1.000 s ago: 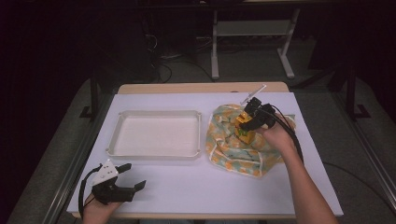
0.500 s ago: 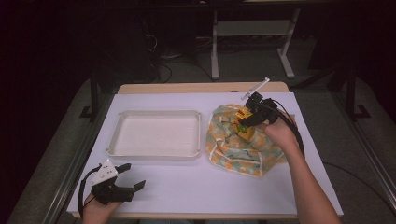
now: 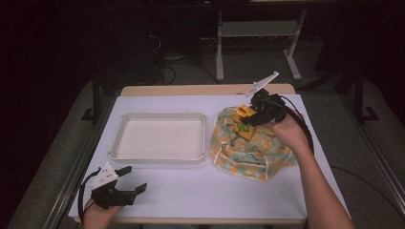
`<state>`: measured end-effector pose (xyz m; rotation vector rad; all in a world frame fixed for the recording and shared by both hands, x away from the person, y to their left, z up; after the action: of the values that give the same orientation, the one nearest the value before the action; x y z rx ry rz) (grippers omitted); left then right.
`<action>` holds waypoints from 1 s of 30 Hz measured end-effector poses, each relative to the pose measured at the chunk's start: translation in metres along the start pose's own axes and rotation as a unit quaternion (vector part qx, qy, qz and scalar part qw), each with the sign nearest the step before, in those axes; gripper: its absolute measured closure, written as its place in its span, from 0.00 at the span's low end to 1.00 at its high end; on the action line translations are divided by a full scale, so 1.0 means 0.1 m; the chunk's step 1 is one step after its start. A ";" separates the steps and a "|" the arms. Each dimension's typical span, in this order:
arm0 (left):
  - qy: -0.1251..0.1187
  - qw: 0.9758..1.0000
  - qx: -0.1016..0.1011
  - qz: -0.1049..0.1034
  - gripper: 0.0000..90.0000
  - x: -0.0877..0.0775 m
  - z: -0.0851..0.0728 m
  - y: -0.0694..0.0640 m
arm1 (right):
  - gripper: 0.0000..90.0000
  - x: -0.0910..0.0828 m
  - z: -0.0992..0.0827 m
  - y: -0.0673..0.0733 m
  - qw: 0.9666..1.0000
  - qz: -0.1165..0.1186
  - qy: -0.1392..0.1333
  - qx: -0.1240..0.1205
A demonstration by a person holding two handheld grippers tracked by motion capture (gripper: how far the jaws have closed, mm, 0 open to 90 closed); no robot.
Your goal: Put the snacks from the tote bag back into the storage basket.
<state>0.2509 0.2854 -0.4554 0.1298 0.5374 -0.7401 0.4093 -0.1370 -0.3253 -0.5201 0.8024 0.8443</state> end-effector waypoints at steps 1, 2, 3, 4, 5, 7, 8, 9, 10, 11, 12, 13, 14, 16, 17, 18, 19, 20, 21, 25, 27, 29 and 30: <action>0.000 1.000 0.001 0.000 0.16 0.00 0.00 0.00 | 0.55 0.00 0.00 0.00 1.000 0.000 0.000 0.000; 0.000 1.000 0.001 0.000 0.16 0.00 0.00 0.00 | 0.55 -0.01 0.02 0.01 1.000 0.002 -0.004 -0.007; 0.002 1.000 0.002 -0.001 0.16 0.01 0.00 0.00 | 0.55 -0.02 0.04 0.02 1.000 0.003 -0.006 -0.009; 0.003 1.000 0.000 -0.003 0.16 0.01 0.00 -0.01 | 0.55 -0.03 0.05 0.03 1.000 0.002 -0.008 -0.011; 0.001 1.000 0.001 -0.003 0.16 0.02 0.00 -0.01 | 0.55 -0.03 0.06 0.04 1.000 0.005 -0.010 -0.014; 0.001 1.000 0.001 -0.004 0.16 0.02 0.00 -0.01 | 0.55 -0.05 0.09 0.06 1.000 0.012 -0.012 -0.016; 0.001 1.000 0.001 -0.004 0.16 0.02 0.00 -0.01 | 0.55 -0.05 0.10 0.07 1.000 0.017 -0.014 -0.016; 0.002 1.000 0.000 -0.004 0.16 0.02 0.00 -0.01 | 0.55 -0.05 0.11 0.08 0.999 0.024 -0.017 -0.016; 0.002 1.000 0.000 -0.004 0.16 0.02 0.00 -0.01 | 0.55 -0.05 0.11 0.08 0.999 0.024 -0.017 -0.016; 0.002 1.000 0.001 -0.004 0.16 0.02 -0.01 -0.01 | 0.55 -0.06 0.13 0.09 0.999 0.029 -0.021 -0.019; 0.002 1.000 0.000 -0.004 0.16 0.02 0.00 -0.01 | 0.55 -0.06 0.14 0.10 0.999 0.031 -0.024 -0.024; 0.002 1.000 0.001 -0.005 0.16 0.02 0.00 -0.01 | 0.55 -0.06 0.16 0.13 0.999 0.036 -0.024 -0.025; 0.003 1.000 0.000 -0.005 0.16 0.01 0.00 -0.01 | 0.55 -0.06 0.17 0.14 0.999 0.037 -0.026 -0.029; 0.002 1.000 -0.001 -0.005 0.16 0.01 0.00 -0.01 | 0.55 -0.06 0.19 0.16 0.998 0.041 -0.023 -0.036; 0.002 1.000 0.001 -0.004 0.16 0.01 0.00 0.00 | 0.55 -0.06 0.19 0.16 0.998 0.041 -0.023 -0.036; 0.003 1.000 0.001 -0.004 0.16 0.01 0.00 0.00 | 0.55 -0.05 0.20 0.17 0.998 0.042 -0.024 -0.041; 0.003 1.000 0.001 -0.003 0.16 0.01 0.00 0.00 | 0.55 -0.05 0.21 0.18 0.998 0.046 -0.024 -0.045; 0.003 1.000 0.001 -0.004 0.16 0.01 0.00 0.00 | 0.55 -0.05 0.22 0.19 0.997 0.048 -0.024 -0.046; 0.003 1.000 0.000 -0.004 0.16 0.01 0.00 -0.01 | 0.55 -0.05 0.24 0.21 0.997 0.050 -0.030 -0.049; 0.002 1.000 0.000 -0.003 0.16 0.02 0.00 -0.01 | 0.55 -0.06 0.28 0.24 0.996 0.057 -0.034 -0.055; 0.002 1.000 0.000 -0.003 0.16 0.02 0.00 -0.01 | 0.55 -0.05 0.30 0.26 0.996 0.061 -0.035 -0.058; 0.002 1.000 0.001 -0.004 0.16 0.02 0.00 -0.01 | 0.55 -0.04 0.33 0.29 0.995 0.061 -0.034 -0.065; 0.002 1.000 0.001 -0.004 0.15 0.02 0.00 -0.01 | 0.55 -0.02 0.35 0.31 0.995 0.066 -0.034 -0.067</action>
<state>0.2516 0.2833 -0.4568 0.1309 0.5407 -0.7478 0.3973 -0.0960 -0.3052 -0.5570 0.7261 1.0382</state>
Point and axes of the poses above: each handheld gripper's, and its own axes: x roughly forward along the jaws, z roughly out of its top, y roughly to its left, the point moved 4 cm from there along x, roughly forward along the jaws, and after that the axes turned 2 degrees about -x, right-handed, at the moved point
